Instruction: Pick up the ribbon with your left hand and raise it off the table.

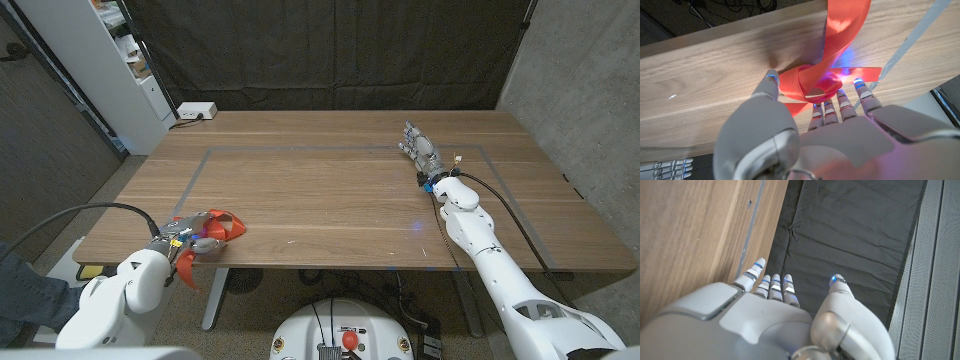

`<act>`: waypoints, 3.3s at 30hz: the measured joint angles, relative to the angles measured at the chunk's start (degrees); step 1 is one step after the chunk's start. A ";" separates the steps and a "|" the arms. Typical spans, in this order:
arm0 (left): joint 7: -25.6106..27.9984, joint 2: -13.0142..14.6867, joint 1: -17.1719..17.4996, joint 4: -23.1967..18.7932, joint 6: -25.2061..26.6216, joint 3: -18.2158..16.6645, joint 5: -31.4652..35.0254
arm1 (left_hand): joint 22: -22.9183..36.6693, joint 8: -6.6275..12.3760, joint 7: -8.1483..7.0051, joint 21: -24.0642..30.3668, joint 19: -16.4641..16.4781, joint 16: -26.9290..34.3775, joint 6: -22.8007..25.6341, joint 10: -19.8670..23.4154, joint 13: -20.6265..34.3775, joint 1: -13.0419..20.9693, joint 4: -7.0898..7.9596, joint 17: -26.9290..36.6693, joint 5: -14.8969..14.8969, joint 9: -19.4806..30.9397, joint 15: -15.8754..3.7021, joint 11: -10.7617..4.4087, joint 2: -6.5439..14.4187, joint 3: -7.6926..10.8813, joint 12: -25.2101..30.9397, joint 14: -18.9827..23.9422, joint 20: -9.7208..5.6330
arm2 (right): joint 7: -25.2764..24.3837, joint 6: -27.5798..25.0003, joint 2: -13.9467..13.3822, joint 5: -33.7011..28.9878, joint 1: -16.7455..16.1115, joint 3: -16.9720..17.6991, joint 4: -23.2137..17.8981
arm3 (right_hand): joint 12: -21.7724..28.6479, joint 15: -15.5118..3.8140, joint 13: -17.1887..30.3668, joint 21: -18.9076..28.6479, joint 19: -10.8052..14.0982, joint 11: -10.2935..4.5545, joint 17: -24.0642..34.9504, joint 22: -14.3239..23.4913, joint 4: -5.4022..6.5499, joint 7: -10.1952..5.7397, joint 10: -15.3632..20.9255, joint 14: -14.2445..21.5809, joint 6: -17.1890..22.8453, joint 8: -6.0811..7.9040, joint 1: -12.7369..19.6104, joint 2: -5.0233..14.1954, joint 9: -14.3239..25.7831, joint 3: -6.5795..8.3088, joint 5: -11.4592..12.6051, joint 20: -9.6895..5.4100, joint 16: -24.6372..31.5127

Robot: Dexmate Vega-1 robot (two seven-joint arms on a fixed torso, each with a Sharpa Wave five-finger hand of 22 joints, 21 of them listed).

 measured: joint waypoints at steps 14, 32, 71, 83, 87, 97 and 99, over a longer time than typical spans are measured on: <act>2.99 0.46 -0.54 1.16 1.80 1.46 -2.40 | 0.08 1.49 -0.19 5.54 15.72 1.80 6.80 6.74 0.61 11.28 -0.50 0.28 -1.53 0.54 -2.80 -1.68 2.98 1.47 2.25 9.66 -0.91 | -0.39 -0.82 -0.02 -0.29 -0.35 -0.10 -0.53 | 0.00 0.00 0.00 0.00 0.00 0.00 0.00 0.00 0.01 0.00 0.00 0.00 0.00 0.00 0.00 0.00 0.00 0.00 0.00 0.00 0.00; 9.09 -1.41 -2.10 2.68 3.67 2.70 -7.46 | -0.33 9.67 -1.94 16.97 23.51 11.38 35.80 34.26 3.38 25.55 -0.45 0.92 0.49 1.93 -10.36 -3.89 9.07 3.71 11.29 42.50 -2.51 | -0.46 -1.28 0.27 -0.33 -0.37 -0.03 0.10 | 0.00 0.24 0.00 0.00 0.00 0.00 0.00 0.00 0.01 0.00 0.00 0.24 0.00 0.00 0.00 0.00 0.00 0.00 0.00 0.00 0.00; 11.01 0.84 -5.47 0.54 7.96 4.89 -13.55 | -0.28 15.92 0.31 21.86 50.37 14.54 46.36 45.72 8.35 28.47 -0.16 2.33 0.60 6.37 -15.07 -3.17 8.66 4.44 16.72 56.90 -13.85 | 0.26 0.35 0.71 1.01 -1.63 1.36 -0.09 | 0.00 0.01 0.00 0.45 0.21 0.00 0.00 0.00 0.01 0.01 0.00 0.62 0.62 0.00 0.00 0.00 0.00 0.00 0.00 0.20 0.00; 12.01 1.45 -6.96 -0.43 7.30 4.81 -13.70 | -0.27 16.23 0.32 22.30 50.37 14.54 46.75 45.72 8.35 28.35 -0.17 2.77 0.59 6.90 -14.73 -3.18 8.77 4.43 17.39 57.25 -13.85 | 0.00 0.88 0.75 1.39 -2.43 1.72 -1.11 | 0.00 0.01 0.00 0.44 0.21 0.00 0.00 0.00 -0.15 0.01 0.00 0.62 0.61 0.00 0.00 0.00 0.00 0.17 0.00 0.20 0.00; 12.01 1.65 -7.46 -0.80 7.21 4.76 -13.73 | -0.27 16.54 0.32 22.59 50.37 14.54 46.75 45.72 8.35 28.28 -0.17 2.94 0.59 6.90 -14.73 -3.18 8.83 4.43 17.39 57.24 -13.85 | -0.06 1.04 0.76 1.53 -2.63 1.84 -1.32 | 0.00 0.01 0.00 0.44 0.21 0.00 0.00 0.00 -0.15 0.01 0.00 0.62 0.61 0.00 0.00 0.00 0.00 0.17 0.00 0.20 0.00; 12.03 1.78 -8.13 -1.78 6.97 4.50 -13.74 | -0.27 16.54 0.32 22.92 50.36 14.54 46.74 46.03 8.35 28.23 -0.17 3.46 0.59 6.89 -15.01 -2.87 8.80 4.43 17.51 57.55 -13.85 | -0.11 1.32 0.77 1.83 -2.76 2.01 -1.58 | 0.00 0.01 0.00 0.44 0.21 0.00 0.00 0.00 -0.40 0.01 0.00 0.61 0.61 0.00 0.00 0.00 0.00 -0.08 0.00 0.20 0.00; 12.05 1.77 -8.18 -1.91 6.95 4.46 -13.71 | -0.28 16.54 0.32 22.92 50.37 14.53 46.74 46.03 8.35 28.19 -0.17 3.69 0.59 6.86 -14.76 -2.87 8.76 4.42 17.63 57.84 -13.85 | -0.11 1.38 0.77 1.85 -2.76 2.02 -1.58 | 0.00 -0.02 0.00 0.44 0.21 0.00 0.00 0.00 -0.40 0.01 0.00 0.64 0.61 0.00 0.00 0.00 0.00 -0.08 0.00 0.20 0.00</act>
